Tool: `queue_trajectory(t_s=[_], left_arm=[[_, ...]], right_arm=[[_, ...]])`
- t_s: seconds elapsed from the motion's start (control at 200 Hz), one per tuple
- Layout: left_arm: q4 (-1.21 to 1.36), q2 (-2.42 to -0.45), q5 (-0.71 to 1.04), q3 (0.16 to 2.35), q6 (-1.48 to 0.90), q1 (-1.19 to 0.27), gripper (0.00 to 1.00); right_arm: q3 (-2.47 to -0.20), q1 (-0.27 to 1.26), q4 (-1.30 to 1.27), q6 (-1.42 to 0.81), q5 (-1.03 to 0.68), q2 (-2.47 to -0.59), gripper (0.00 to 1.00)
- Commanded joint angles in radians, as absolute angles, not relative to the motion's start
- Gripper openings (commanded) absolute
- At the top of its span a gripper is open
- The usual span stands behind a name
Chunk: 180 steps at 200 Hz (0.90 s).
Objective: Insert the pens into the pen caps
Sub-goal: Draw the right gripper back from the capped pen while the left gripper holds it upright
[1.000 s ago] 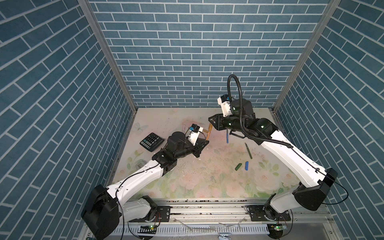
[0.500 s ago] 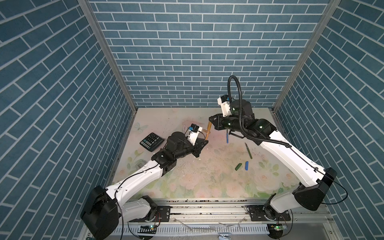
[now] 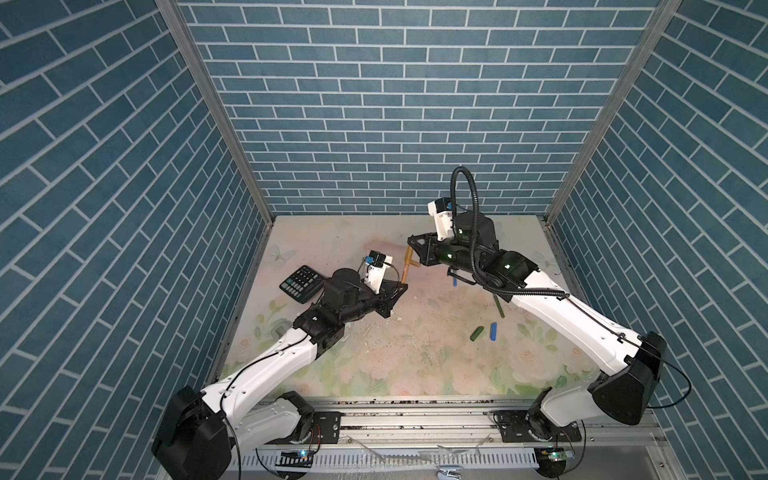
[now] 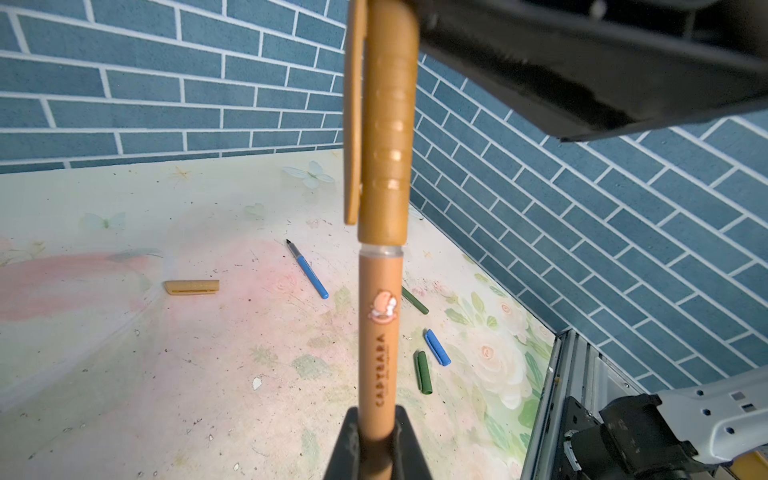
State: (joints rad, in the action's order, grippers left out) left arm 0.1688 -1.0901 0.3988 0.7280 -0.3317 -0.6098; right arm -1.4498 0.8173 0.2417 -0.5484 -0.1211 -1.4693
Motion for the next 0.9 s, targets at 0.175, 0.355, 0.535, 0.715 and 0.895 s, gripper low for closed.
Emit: queue_trajectory(t_s=[0.175, 0.355, 0.535, 0.715, 0.895], left_arm=[[0.367, -1.029, 0.355, 0.745, -0.397, -0.527, 0.0], [0.386, -1.013, 0.359, 0.736, -0.417, -0.492, 0.0], [0.401, -1.014, 0.374, 0.734, -0.433, -0.469, 0.0], [0.401, -1.006, 0.371, 0.733, -0.436, -0.458, 0.0], [0.406, -1.0, 0.37, 0.729, -0.447, -0.438, 0.0]], right_arm=[[-1.318, 0.876, 0.348, -0.598, -0.169, -1.483, 0.04], [-1.261, 0.897, 0.32, -0.631, -0.173, -1.486, 0.03], [-1.229, 0.929, 0.294, -0.654, -0.176, -1.507, 0.03], [-1.226, 0.955, 0.297, -0.655, -0.173, -1.528, 0.02], [-1.214, 0.975, 0.311, -0.653, -0.165, -1.527, 0.01]])
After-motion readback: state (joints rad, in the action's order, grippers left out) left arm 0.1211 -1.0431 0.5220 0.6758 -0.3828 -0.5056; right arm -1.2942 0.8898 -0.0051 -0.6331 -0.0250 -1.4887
